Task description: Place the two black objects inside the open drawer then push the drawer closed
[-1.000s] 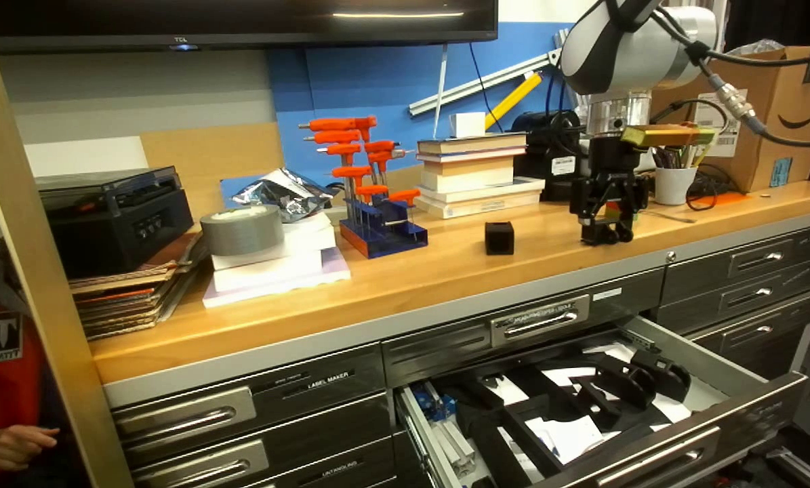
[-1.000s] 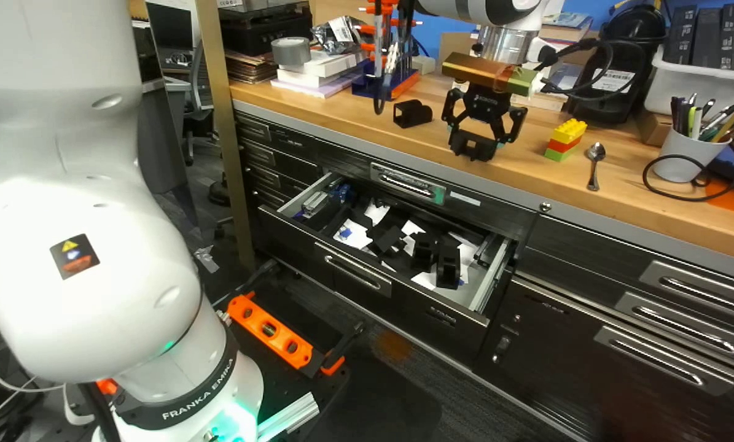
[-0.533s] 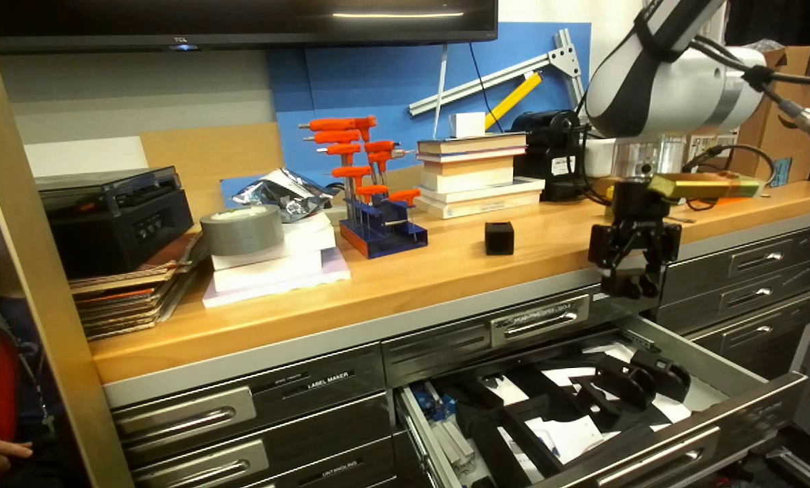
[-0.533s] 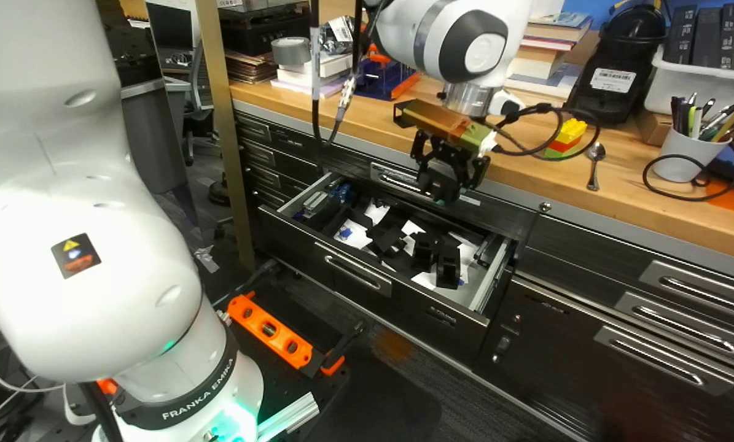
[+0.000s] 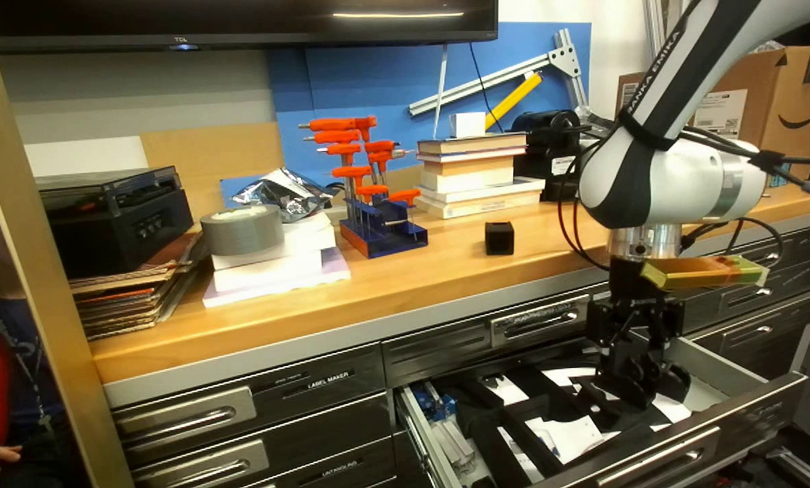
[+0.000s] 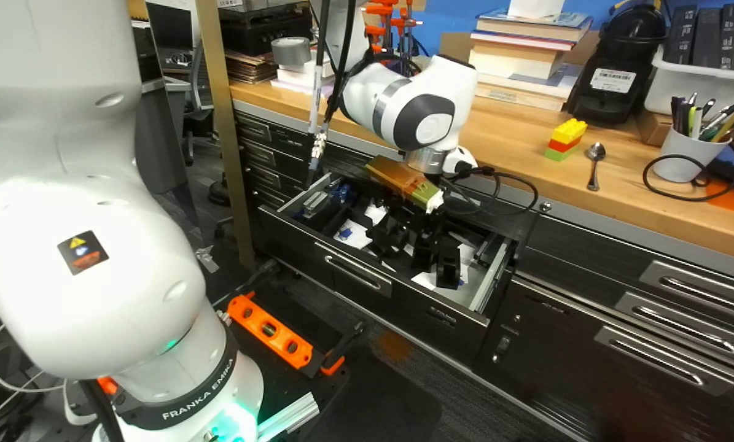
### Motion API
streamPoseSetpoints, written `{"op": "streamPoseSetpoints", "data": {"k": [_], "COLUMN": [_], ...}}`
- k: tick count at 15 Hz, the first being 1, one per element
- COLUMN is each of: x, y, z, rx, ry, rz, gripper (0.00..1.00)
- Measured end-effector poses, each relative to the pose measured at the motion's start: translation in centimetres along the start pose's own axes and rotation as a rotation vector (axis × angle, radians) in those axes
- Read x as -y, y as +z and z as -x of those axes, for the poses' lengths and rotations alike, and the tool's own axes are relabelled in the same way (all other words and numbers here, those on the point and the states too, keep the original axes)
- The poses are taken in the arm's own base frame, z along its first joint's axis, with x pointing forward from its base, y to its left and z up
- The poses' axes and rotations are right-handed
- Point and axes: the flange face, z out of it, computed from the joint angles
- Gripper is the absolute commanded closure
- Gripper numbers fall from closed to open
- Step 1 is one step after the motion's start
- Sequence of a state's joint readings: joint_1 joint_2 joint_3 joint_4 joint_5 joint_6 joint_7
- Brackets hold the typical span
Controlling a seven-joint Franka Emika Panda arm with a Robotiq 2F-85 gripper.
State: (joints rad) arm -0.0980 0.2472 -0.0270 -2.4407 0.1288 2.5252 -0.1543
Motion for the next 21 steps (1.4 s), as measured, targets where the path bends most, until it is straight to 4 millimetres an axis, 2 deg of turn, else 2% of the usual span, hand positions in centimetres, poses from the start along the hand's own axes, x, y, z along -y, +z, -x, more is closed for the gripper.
{"op": "streamPoseSetpoints", "data": {"k": [5,9,10,12,16,21], "x": [-0.4,-0.5,-0.6,-0.6,-0.6,-0.6], "y": [2.2,3.3,3.6,4.1,4.6,4.0], "z": [2.0,2.4,2.4,2.4,2.4,2.6], "rx": [0.007,0.029,0.034,0.044,0.054,0.037], "ry": [0.047,0.051,0.052,0.054,0.056,0.064], "rz": [-0.019,-0.018,-0.018,-0.018,-0.018,-0.028], "gripper": [0.38,0.38,0.03,0.00,0.00,0.00]}}
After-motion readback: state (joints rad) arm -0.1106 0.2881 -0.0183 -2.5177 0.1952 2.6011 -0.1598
